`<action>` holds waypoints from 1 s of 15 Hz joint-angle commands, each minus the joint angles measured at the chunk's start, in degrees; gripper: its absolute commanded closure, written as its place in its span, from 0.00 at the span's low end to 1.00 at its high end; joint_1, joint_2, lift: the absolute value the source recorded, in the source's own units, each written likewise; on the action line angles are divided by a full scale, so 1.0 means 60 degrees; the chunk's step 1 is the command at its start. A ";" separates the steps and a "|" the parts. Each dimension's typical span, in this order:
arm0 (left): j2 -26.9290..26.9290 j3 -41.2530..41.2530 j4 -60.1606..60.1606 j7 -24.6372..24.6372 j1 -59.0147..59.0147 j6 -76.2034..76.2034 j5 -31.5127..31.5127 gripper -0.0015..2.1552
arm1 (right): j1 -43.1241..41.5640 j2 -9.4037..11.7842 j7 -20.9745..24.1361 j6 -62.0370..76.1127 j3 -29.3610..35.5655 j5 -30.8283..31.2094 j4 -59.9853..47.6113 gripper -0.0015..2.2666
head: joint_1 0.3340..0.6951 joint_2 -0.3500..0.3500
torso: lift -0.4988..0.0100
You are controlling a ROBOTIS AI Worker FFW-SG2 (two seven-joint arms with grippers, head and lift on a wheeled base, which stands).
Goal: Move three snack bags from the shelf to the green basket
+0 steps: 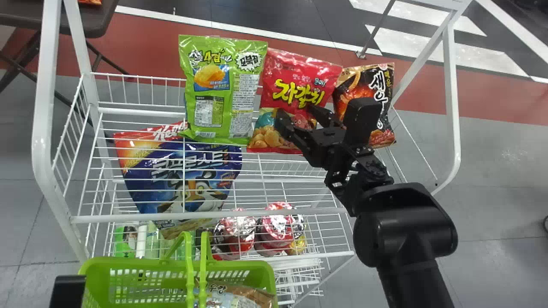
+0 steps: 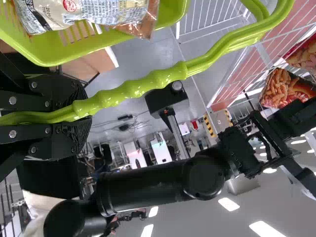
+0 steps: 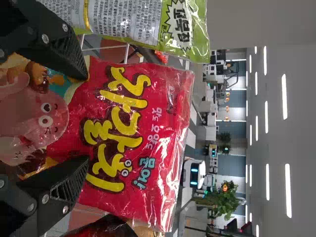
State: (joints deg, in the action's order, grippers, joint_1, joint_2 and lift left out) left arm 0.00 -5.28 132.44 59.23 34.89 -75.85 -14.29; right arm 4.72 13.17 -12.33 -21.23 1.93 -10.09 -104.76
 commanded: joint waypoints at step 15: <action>-0.0025 -0.0014 0.0046 0.0103 -0.0043 0.0021 -0.0065 0.81 | 0.2642 0.0340 0.0371 -0.2871 0.1700 -0.0824 -0.5068 0.99 | 1.00 0.00 | 0.90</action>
State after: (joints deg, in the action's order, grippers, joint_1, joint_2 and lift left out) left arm 0.00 -5.28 132.47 59.77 34.63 -75.72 -14.68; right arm 18.67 14.83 -9.84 -33.79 10.18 -14.33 -130.84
